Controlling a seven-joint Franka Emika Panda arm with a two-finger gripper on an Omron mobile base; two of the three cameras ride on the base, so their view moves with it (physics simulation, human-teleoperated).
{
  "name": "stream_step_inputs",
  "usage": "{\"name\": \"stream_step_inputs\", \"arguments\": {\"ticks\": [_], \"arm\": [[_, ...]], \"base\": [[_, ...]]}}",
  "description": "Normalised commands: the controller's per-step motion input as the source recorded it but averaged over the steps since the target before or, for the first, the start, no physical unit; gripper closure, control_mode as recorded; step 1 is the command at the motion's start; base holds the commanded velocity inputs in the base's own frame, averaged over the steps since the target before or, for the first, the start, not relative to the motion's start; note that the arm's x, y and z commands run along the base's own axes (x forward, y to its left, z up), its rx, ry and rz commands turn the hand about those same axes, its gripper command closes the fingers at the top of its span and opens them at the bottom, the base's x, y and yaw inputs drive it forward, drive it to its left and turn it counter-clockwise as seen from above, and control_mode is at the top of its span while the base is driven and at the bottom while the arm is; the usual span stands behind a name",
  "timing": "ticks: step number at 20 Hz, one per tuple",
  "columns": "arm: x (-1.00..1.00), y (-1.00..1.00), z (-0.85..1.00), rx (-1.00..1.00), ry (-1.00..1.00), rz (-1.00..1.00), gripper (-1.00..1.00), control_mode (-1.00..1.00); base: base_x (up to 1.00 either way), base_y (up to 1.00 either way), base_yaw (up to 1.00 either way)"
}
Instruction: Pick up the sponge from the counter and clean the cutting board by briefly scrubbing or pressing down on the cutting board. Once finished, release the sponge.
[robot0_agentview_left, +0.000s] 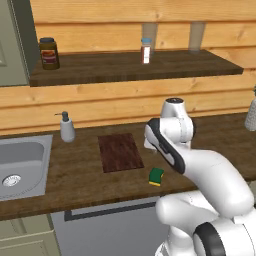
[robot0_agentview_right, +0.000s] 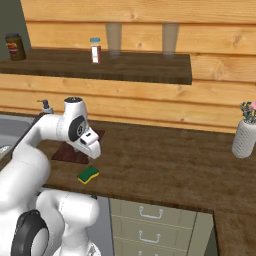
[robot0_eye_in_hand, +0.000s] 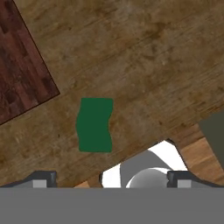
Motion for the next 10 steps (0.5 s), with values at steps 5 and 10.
{"name": "stream_step_inputs", "arguments": {"ticks": [5, 10], "arm": [[0.14, 0.03, -0.35, 0.00, 0.01, 0.01, -1.00, -1.00], [0.00, 0.09, -0.29, 0.00, 0.00, 0.07, -1.00, -1.00]], "base": [[0.00, 0.00, 0.00], [0.00, 0.00, 0.00]]}}
